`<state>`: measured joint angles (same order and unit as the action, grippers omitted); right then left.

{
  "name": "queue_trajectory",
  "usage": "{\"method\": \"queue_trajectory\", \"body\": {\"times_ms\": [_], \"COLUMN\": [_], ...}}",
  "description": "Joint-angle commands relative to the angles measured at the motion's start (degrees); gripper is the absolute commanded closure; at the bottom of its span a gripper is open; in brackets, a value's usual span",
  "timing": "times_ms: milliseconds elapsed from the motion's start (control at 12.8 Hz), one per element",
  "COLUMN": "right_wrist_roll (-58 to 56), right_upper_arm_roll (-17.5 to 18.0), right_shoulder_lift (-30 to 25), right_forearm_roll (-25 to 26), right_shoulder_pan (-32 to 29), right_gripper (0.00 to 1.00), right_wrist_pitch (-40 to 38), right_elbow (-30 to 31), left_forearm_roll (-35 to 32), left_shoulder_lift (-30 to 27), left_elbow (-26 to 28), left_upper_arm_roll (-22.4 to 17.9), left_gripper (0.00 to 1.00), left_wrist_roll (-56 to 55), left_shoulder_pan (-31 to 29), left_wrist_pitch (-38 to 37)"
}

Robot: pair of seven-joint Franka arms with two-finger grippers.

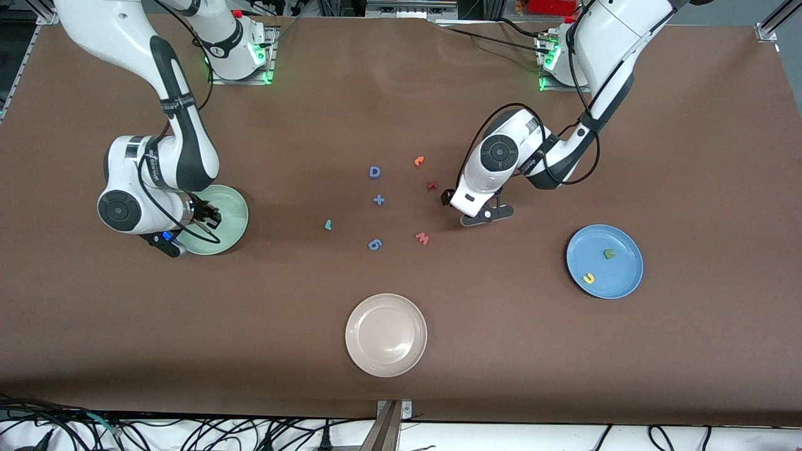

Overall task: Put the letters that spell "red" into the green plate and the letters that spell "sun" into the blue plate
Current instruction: 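Place the e on the green plate while the left gripper grasps the s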

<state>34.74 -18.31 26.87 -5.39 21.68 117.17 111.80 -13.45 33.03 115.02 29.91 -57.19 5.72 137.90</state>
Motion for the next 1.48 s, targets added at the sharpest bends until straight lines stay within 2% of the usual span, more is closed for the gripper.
{"method": "queue_trajectory", "body": {"times_ms": [0,156,234,390,469,547,703,859,937,1093,1249,1406], "right_wrist_roll": [-1.3,-1.4,-1.4,-1.3,-1.2,-0.8,-1.0,-2.8,-4.6,-6.5,-6.6,-5.9], "right_upper_arm_roll": [0.2,0.3,0.3,0.3,0.3,0.4,1.3,5.1,6.4,10.2,13.5,13.8], "right_shoulder_lift": [0.1,0.5,0.6,0.5,0.1,-0.4,-2.4,-3.8,-3.8,-3.5,-2.2,0.2], "right_forearm_roll": [-0.8,-0.8,-0.8,-0.8,-0.8,-0.8,-0.7,-0.3,-0.3,-0.1,0.4,0.4], "right_shoulder_pan": [0.5,0.5,0.5,0.5,0.6,0.6,1.6,2.0,1.9,2.0,3.0,5.9], "right_gripper": [0.94,0.92,0.8,0.29,0.15,0.09,0.02,0.02,0.02,0.01,0.01,0.01], "right_wrist_pitch": [6.3,6.3,6.4,6.3,6.0,5.5,3.5,1.7,1.7,2.0,2.7,2.9], "right_elbow": [4.5,4.5,4.5,4.5,4.3,4.1,3.1,0.8,-0.6,-3.1,-6.2,-9.7], "left_forearm_roll": [-2.8,-4.9,-6.1,-6.6,-6.6,-6.6,-6.6,-6.6,-6.6,-6.6,-6.6,-6.6], "left_shoulder_lift": [0.7,1.6,1.7,2.5,2.7,2.9,2.9,2.9,2.9,2.8,2.6,2.0], "left_elbow": [0.2,0.1,0.0,0.1,0.1,0.0,-0.1,-0.1,-0.2,-0.3,-0.8,-3.6], "left_upper_arm_roll": [-0.4,-0.3,-0.3,-0.4,-0.4,-0.4,-0.4,-0.4,-0.4,-0.4,-0.4,-0.5], "left_gripper": [0.01,0.05,0.07,0.13,0.21,0.35,0.64,0.85,0.92,0.99,1.0,1.0], "left_wrist_roll": [-2.2,-3.8,-4.5,-5.7,-5.7,-5.7,-5.7,-5.7,-5.7,-5.7,-5.2,-3.0], "left_shoulder_pan": [0.5,0.6,0.6,0.6,0.6,0.6,0.5,0.4,0.4,0.3,-0.2,-1.8], "left_wrist_pitch": [1.8,1.9,1.9,3.8,4.0,4.0,4.0,4.0,4.0,4.0,3.4,-2.5]}}
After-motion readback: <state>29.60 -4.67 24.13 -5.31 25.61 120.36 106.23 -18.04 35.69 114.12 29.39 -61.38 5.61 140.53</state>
